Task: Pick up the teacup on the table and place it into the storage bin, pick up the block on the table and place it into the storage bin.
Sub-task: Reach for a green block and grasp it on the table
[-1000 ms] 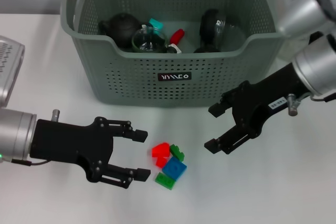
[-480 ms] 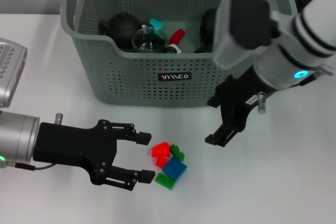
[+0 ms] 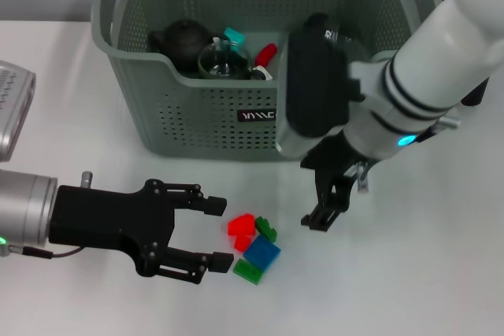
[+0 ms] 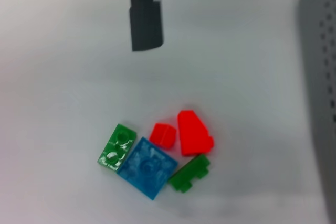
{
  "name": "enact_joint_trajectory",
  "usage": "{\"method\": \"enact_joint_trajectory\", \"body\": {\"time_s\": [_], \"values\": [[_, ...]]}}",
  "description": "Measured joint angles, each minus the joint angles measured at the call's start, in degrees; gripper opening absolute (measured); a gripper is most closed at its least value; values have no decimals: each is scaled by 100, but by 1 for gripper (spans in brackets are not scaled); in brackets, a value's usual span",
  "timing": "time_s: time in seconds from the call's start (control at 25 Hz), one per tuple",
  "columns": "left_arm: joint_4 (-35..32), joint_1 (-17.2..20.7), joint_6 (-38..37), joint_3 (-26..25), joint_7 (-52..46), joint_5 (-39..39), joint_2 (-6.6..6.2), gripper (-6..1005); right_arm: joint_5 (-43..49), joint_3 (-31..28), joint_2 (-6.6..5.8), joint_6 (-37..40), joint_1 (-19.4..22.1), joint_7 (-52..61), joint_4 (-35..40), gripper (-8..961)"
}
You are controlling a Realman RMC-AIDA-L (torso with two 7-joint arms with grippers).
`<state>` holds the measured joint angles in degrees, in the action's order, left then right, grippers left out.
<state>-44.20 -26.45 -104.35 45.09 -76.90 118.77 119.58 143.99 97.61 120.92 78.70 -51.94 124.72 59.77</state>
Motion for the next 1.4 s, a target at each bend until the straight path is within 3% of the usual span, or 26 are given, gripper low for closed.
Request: {"method": "enact_joint_trajectory", "body": {"time_s": [0.56, 1.4], "values": [[-4, 13, -193, -167, -1, 4, -50, 810, -394, 881, 13, -677, -125, 159, -286, 920], [-38, 81, -402, -317, -1, 14, -69, 810, -469, 1331, 37, -1148, -168, 289, -589, 913]]}}
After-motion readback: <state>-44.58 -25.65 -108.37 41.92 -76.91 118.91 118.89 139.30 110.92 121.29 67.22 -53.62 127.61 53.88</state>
